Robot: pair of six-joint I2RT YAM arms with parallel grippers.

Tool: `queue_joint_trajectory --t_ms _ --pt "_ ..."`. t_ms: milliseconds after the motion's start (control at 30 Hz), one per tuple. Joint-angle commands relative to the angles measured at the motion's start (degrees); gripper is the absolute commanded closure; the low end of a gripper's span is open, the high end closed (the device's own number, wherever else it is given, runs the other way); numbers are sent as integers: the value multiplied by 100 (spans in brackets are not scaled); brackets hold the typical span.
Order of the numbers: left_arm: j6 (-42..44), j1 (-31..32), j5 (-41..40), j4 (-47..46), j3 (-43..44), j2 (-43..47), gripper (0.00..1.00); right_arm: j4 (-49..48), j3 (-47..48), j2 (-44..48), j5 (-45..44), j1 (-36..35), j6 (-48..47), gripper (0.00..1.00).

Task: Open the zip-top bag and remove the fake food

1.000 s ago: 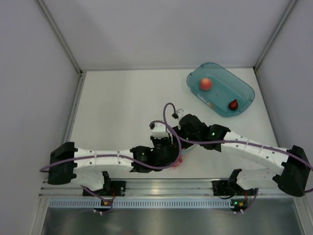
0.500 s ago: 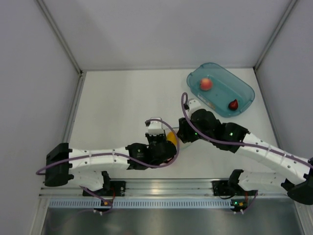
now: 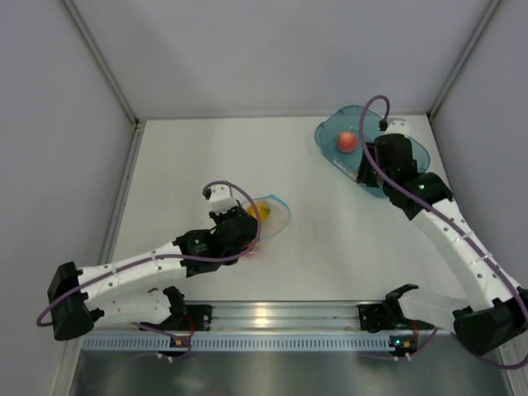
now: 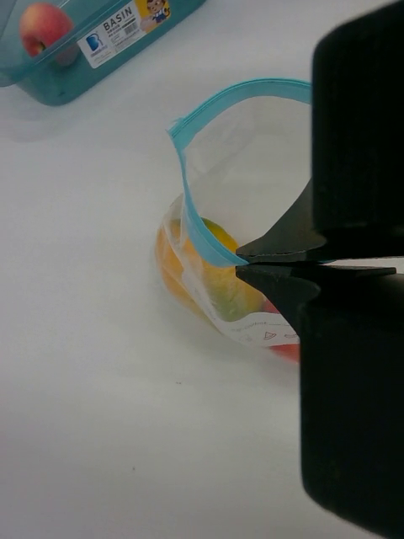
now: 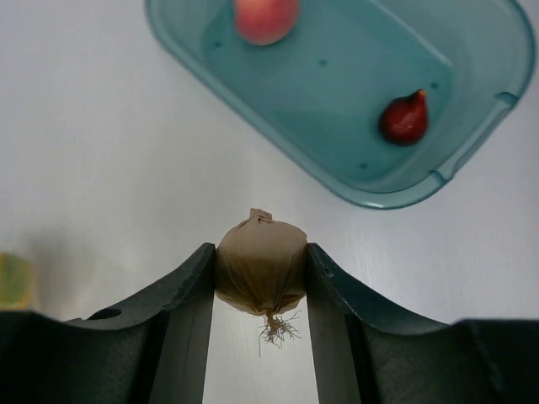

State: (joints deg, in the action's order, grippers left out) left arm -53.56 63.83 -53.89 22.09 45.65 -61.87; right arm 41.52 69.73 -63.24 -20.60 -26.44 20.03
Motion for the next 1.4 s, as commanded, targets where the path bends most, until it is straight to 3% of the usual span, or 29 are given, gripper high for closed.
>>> queue_joint_trajectory --t_ms 0,233,333,367,433,533,567,667,767,800,867,933,1067,1133,1367 --pt "232 -266 317 33 -91 297 100 -564 294 -530 -208 987 -210 78" --pt "364 -512 861 24 -118 570 100 -1339 857 -2408 -102 1984 -412 69" --pt "381 -512 1020 24 -109 649 100 -1418 1191 -3131 -172 2090 -562 57" --pt "381 -521 1108 24 -109 667 100 -1401 1279 -3289 -181 2099 -570 49" --pt "355 -521 1179 15 -109 702 100 -1366 1498 -3658 -163 2125 -676 44" --pt "337 -521 1284 24 -74 711 100 -1339 1640 -3836 -111 2116 -676 7" --pt "329 -521 1328 15 -30 694 100 -1357 1622 -3801 -67 2116 -650 1" --pt "250 -521 1398 6 40 650 100 -1374 1535 -3564 108 2107 -598 1" --pt "118 -521 1416 -3 93 579 100 -1497 1184 -3160 958 2107 -255 1" --pt "22 -521 1390 -3 119 536 100 -1550 1087 -2950 1727 2134 -211 1" --pt "-75 -521 1346 6 155 483 100 -1795 702 -2712 2460 2116 86 1" --pt "-233 -512 1285 -3 181 369 100 -1901 463 -2318 2753 2064 307 9" --pt "-505 -521 1188 -3 216 193 100 -1946 -125 -1587 2781 1547 808 30" --pt "-602 -512 1109 -3 225 105 100 -1858 -249 -1192 2702 1248 905 36" --pt "-1068 -521 872 -11 225 -18 100 -2138 -802 -382 2158 -824 1784 46"
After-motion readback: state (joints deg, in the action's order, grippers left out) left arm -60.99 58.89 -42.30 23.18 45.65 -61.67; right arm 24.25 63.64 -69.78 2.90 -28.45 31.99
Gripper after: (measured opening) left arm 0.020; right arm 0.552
